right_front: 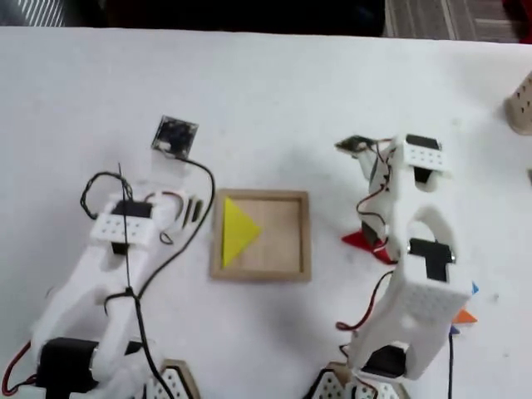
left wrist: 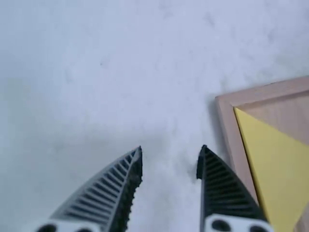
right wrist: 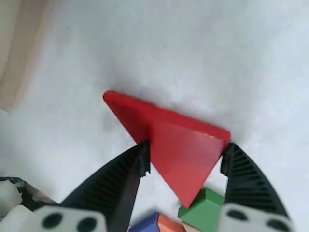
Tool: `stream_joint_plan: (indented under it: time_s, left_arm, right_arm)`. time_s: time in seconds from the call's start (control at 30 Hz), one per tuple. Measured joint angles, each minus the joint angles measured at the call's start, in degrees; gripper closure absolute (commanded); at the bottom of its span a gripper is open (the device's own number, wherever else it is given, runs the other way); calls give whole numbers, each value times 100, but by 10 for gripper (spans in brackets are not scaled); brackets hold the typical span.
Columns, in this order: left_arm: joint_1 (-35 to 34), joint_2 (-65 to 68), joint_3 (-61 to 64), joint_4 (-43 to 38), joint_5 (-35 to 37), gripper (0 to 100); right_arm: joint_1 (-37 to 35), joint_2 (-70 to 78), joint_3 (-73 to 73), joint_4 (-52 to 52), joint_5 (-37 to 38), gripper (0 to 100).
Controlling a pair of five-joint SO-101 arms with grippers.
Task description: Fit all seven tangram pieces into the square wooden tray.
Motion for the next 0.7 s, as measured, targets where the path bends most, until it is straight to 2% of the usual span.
stream_joint_plan:
  time_s: [0.17, 0.33, 0.7]
  left_arm:
    - [0, 0, 0, -9, 0, 801]
    - [0, 0, 0, -9, 0, 801]
    - [0, 0, 0, -9, 0, 801]
  right_arm:
    - [26, -1073, 958, -97, 97, 755]
    - [0, -1670, 2013, -923, 105, 755]
    - [-62, -1196, 1908, -1741, 105, 757]
